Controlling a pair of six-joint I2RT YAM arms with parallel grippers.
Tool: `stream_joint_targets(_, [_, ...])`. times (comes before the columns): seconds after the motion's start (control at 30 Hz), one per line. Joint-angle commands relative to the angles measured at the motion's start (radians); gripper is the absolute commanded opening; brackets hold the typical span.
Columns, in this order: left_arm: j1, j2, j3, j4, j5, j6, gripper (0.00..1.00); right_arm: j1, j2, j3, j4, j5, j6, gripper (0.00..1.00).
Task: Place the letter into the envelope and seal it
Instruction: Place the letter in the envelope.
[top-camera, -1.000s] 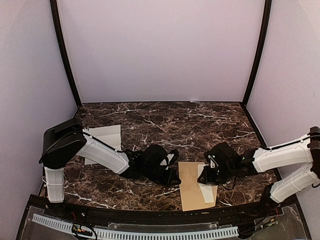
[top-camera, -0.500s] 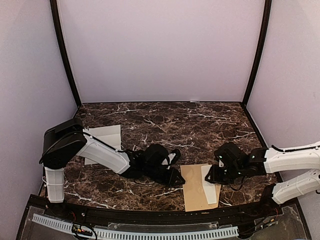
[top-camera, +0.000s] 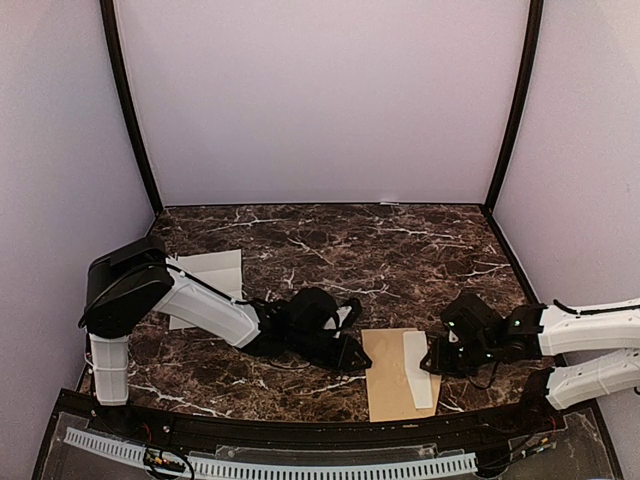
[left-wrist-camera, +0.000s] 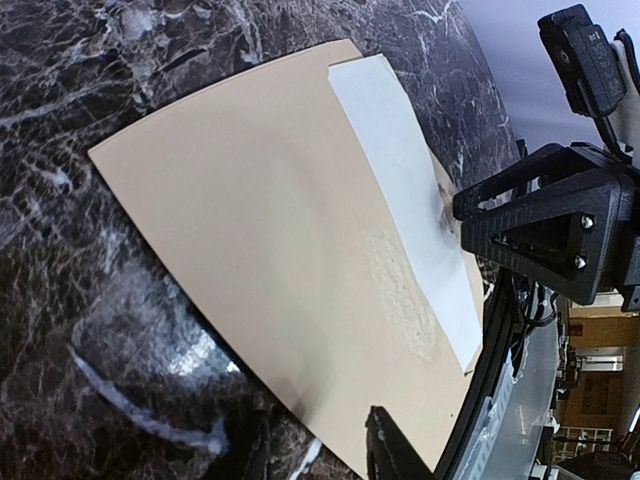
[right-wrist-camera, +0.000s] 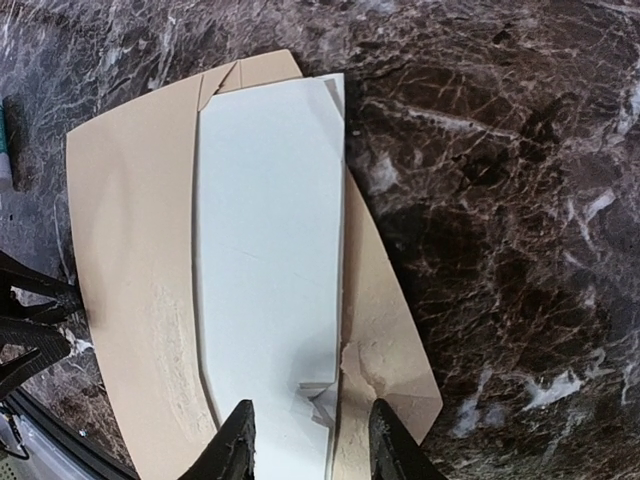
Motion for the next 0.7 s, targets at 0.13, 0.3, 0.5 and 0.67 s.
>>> stream_joint_targets(0.13, [-0.003, 0.018, -0.007, -0.048, 0.000, -0.002, 0.23, 0.002, 0.032, -0.021, 0.074, -0.010, 0.008, 0.33])
stream_joint_targets(0.3, [-0.003, 0.029, -0.008, -0.043, 0.004, -0.005, 0.19, 0.002, 0.043, -0.024, 0.094, -0.011, 0.008, 0.31])
stream_joint_targets(0.5, [-0.004, 0.035, -0.010, -0.042, 0.007, -0.006, 0.14, 0.001, 0.060, -0.028, 0.135, -0.023, 0.004, 0.29])
stream_joint_targets(0.67, [-0.003, 0.038, -0.006, -0.040, 0.009, -0.006, 0.09, 0.002, 0.080, -0.018, 0.160, -0.036, -0.012, 0.26])
